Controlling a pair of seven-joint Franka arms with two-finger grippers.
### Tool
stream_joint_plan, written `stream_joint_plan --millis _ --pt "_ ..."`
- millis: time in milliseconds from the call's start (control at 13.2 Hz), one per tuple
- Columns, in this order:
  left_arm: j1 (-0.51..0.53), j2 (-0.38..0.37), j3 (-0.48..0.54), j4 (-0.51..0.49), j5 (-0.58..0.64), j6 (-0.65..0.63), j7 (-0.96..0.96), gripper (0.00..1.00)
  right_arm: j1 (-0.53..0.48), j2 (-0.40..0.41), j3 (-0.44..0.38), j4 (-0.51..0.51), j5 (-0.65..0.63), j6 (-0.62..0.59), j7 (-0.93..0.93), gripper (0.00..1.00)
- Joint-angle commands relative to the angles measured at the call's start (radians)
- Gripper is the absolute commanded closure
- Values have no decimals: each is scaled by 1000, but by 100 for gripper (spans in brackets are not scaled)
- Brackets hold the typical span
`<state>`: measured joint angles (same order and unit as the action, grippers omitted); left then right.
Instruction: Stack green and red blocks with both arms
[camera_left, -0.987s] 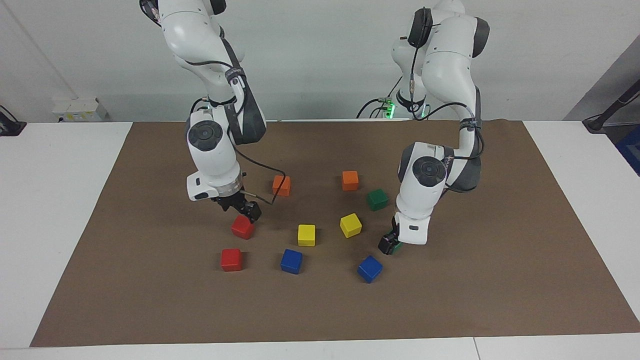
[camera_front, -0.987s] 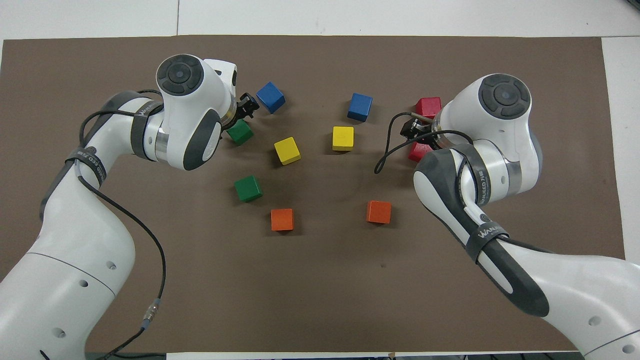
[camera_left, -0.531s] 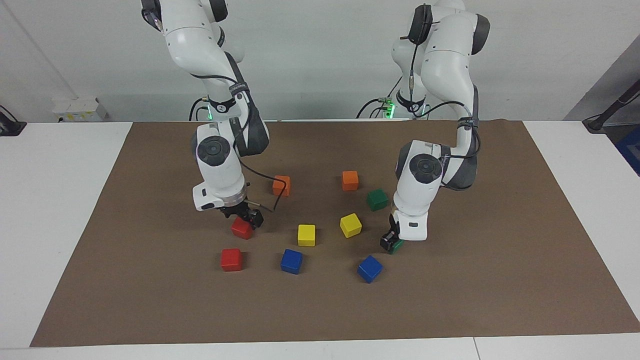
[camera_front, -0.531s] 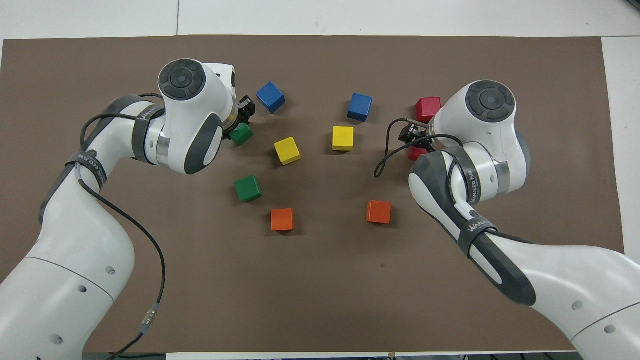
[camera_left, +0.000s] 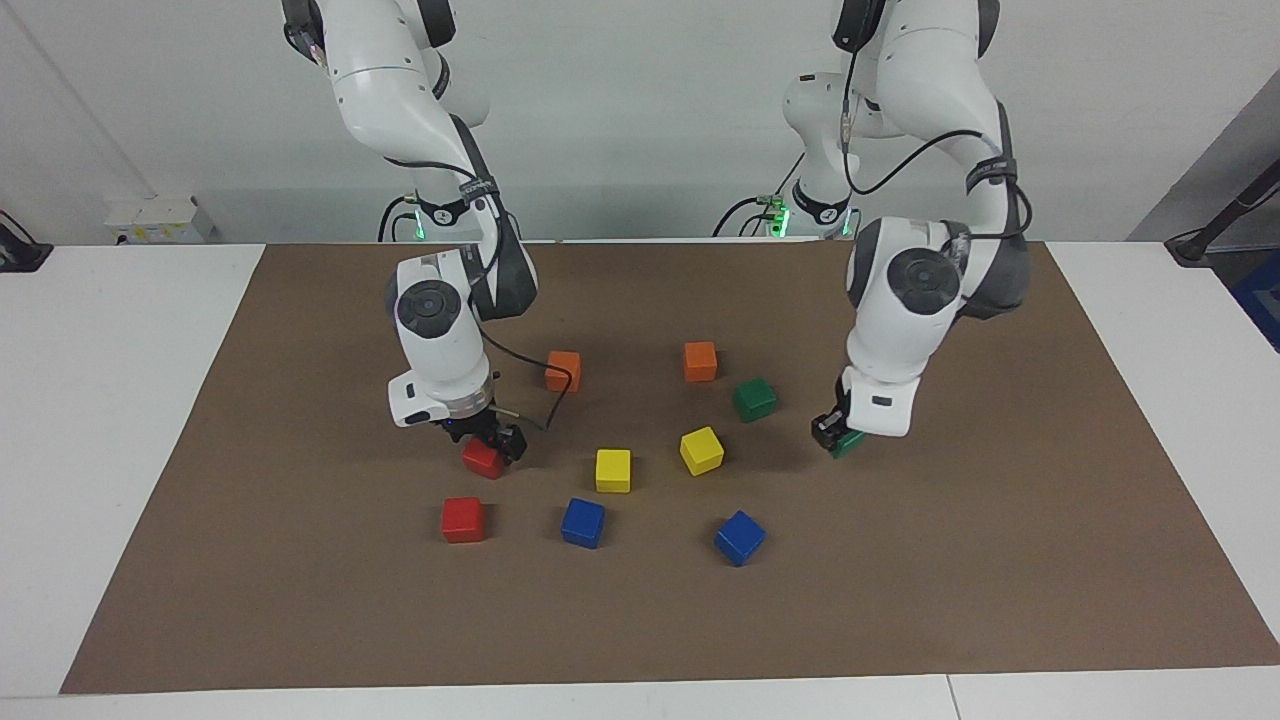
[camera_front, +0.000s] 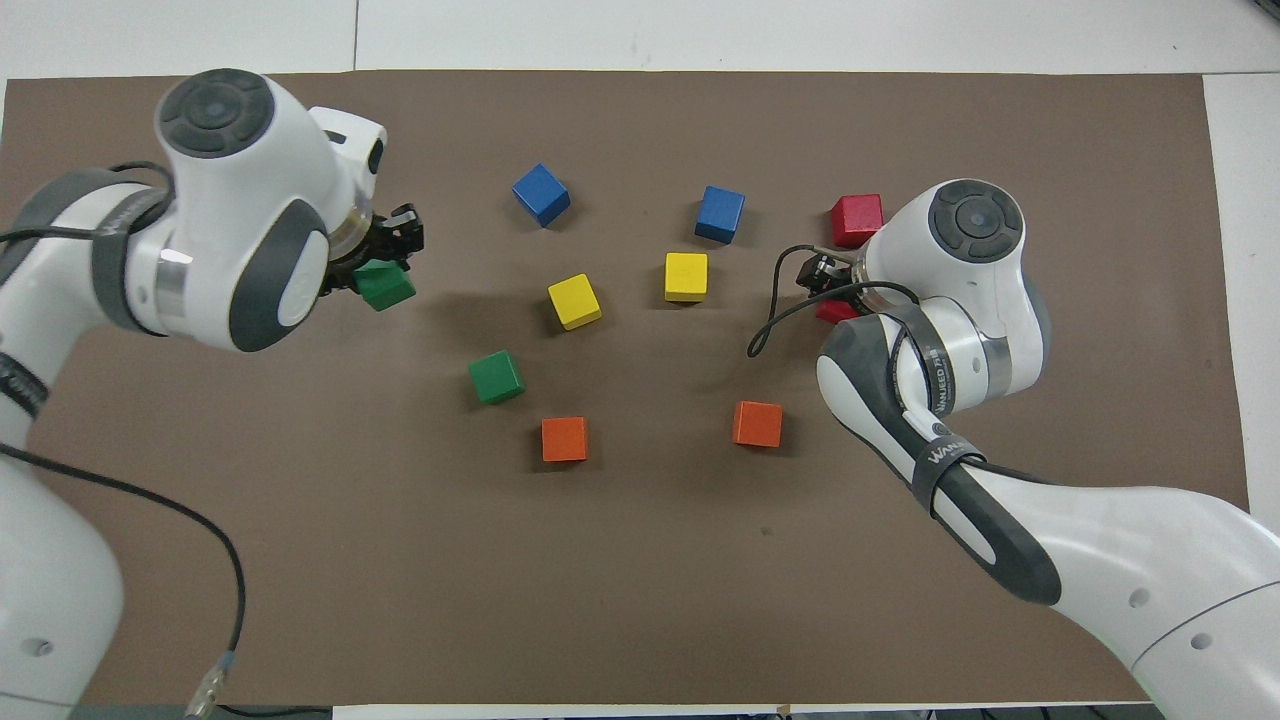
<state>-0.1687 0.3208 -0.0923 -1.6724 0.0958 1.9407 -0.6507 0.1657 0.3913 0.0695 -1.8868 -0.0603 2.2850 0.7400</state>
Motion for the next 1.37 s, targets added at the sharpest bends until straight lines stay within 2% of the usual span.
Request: stream_joint_plan --millis 0,228,455,531,759,1138,1290 --pt "78 -149 -6 -191 -5 -2 234 100 -14 -2 4 -12 -9 28 -19 9" --pt "167 -180 -7 -263 -17 18 526 100 -14 -2 6 -17 -7 33 -14 37" --pt "242 -180 -6 -296 -111 89 709 100 -15 -2 4 -17 -7 42 -22 90" --pt "244 -181 -4 -315 -111 110 717 100 -15 -2 4 -17 -9 42 -24 100" --pt "242 -177 -4 -358 -111 182 711 100 -23 -25 0 -11 -9 -13 -105 100" --pt "244 -178 -4 -418 -111 273 674 100 -168 -89 -1 -17 -38 -67 -471 100" --pt "239 -169 -4 -431 -114 305 614 100 -221 -91 0 -44 -41 -30 -560 100"
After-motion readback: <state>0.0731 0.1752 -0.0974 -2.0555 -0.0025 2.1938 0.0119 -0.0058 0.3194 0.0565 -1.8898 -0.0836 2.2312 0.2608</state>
